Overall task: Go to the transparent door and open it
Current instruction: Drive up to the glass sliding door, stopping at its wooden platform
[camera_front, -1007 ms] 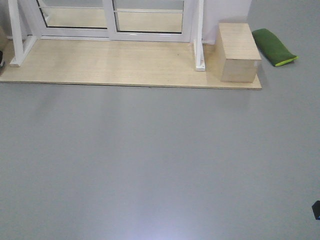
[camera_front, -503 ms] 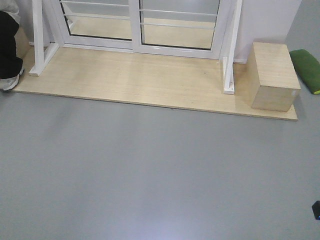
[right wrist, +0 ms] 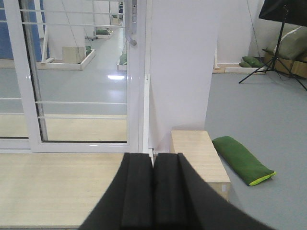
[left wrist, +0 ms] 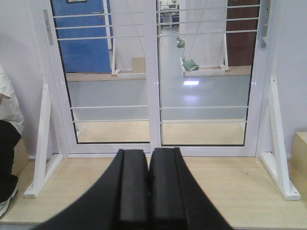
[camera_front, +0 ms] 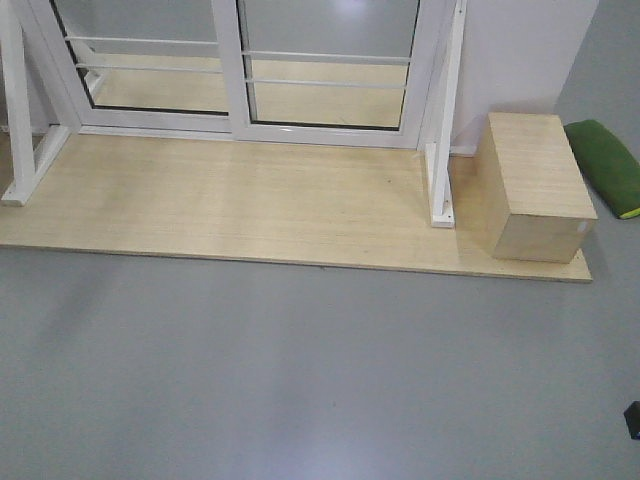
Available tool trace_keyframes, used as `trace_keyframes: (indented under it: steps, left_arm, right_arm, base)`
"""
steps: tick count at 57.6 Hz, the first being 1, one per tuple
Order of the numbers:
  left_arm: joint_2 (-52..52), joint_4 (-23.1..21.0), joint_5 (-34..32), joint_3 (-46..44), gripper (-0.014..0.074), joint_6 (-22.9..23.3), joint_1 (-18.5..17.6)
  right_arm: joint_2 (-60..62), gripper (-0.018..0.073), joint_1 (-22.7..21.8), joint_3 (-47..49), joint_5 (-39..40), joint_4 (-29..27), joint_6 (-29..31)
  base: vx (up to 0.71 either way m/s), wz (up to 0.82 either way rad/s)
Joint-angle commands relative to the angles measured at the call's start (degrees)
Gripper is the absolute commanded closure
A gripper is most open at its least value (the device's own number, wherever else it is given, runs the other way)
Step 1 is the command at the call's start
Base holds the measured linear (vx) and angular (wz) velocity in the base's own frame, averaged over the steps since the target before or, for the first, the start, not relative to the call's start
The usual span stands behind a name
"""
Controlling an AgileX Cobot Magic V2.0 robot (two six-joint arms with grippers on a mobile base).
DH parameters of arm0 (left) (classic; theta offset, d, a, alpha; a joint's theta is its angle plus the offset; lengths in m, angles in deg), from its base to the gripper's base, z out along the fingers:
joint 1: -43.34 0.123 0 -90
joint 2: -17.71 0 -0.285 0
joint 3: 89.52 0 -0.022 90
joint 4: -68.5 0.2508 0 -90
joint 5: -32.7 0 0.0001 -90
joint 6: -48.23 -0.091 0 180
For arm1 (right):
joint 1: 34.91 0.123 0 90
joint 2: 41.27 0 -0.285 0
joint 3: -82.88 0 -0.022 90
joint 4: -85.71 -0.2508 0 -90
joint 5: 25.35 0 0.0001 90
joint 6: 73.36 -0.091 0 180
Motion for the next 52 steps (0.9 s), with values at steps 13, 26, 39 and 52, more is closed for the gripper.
trace_keyframes:
  steps: [13, 26, 39, 52]
  left_arm:
    - [-0.86, -0.38, -4.73, 0.93, 0.0603, 0.66, 0.03]
    - [-0.86, -0.38, -4.73, 0.93, 0.0603, 0.66, 0.03]
    - [-0.86, -0.38, -4.73, 0.93, 0.0603, 0.66, 0.03]
    - [-0.86, -0.38, -4.73, 0.93, 0.0603, 0.66, 0.03]
  right_arm:
    - [0.93, 0.0568, -0.24, -0.30, 4.79, 0.23, 0.44]
    - [0.93, 0.0568, -0.24, -0.30, 4.79, 0.23, 0.44]
    - [0.93, 0.0568, -0.24, -0.30, 4.79, 0.23, 0.44]
    - [0.93, 0.0568, -0.24, -0.30, 4.79, 0.23, 0.44]
  base:
    - [0.45, -0.04]
    - [0.45, 0.01]
    - [0.44, 0.03]
    - [0.43, 0.01]
